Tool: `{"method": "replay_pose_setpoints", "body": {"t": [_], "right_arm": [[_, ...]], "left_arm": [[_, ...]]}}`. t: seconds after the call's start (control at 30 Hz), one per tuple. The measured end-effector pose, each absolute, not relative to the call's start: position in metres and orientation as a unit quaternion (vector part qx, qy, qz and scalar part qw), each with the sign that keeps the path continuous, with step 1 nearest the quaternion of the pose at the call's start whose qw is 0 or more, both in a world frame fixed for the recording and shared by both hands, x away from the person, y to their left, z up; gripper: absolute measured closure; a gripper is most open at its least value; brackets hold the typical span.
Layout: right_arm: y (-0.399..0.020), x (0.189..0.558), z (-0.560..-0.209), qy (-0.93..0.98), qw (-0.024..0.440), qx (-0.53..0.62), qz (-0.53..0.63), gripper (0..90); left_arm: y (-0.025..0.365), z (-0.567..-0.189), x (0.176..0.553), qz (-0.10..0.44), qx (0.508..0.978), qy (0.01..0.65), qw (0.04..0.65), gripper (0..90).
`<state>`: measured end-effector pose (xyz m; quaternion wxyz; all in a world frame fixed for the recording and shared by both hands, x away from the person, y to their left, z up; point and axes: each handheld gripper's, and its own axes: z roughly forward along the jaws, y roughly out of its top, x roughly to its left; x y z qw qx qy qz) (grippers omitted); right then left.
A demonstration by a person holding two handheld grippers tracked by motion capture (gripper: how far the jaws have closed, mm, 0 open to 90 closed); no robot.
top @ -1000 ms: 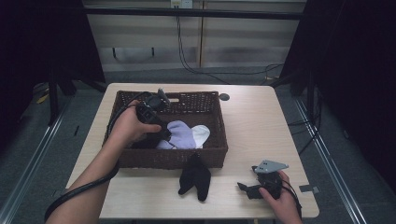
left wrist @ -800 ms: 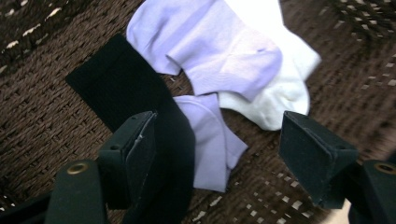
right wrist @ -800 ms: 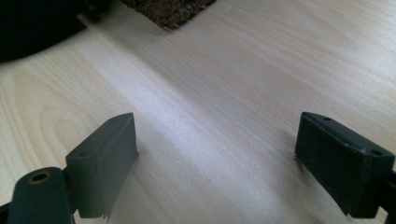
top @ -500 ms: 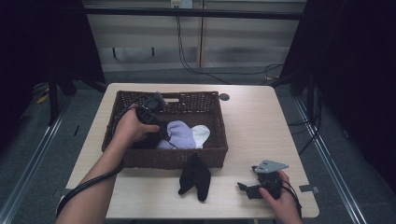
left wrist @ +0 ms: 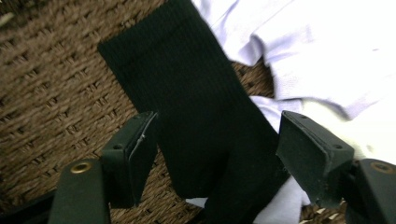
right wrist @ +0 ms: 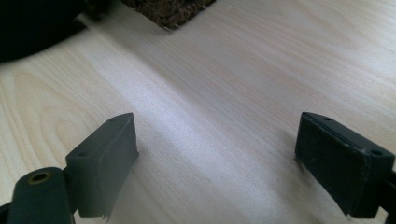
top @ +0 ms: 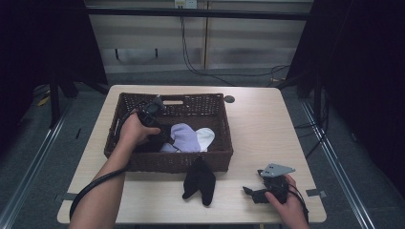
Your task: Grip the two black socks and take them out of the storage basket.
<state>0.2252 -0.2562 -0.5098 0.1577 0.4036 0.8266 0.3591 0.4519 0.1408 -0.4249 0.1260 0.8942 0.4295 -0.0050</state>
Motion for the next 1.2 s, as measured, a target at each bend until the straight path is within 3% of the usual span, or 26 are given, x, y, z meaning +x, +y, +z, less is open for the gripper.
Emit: {"method": "replay_pose_setpoints", "body": {"t": [0.3, 0.47, 0.57, 0.73, 1.2], "right_arm": [[-0.256, 0.225, -0.510, 0.826, 0.156, 0.405, 0.359, 12.2], [-0.256, 0.225, -0.510, 0.826, 0.156, 0.405, 0.359, 12.3], [-0.256, 0.225, -0.510, 0.826, 0.156, 0.405, 0.359, 12.3], [-0.256, 0.225, -0.510, 0.826, 0.156, 0.405, 0.359, 12.3], [-0.256, 0.225, -0.510, 0.826, 0.157, 0.405, 0.359, 12.3]], "left_arm": [[0.148, -0.429, 0.448, -0.021, 0.894, 0.433, 0.116, 38.9], [0.148, -0.430, 0.444, -0.032, 0.898, 0.426, 0.106, 51.3], [0.146, -0.430, 0.442, -0.024, 0.905, 0.417, 0.086, 68.0], [0.148, -0.423, 0.441, -0.026, 0.907, 0.411, 0.086, 81.5], [0.152, -0.378, 0.439, -0.006, 0.907, 0.410, 0.099, 84.8]]}}
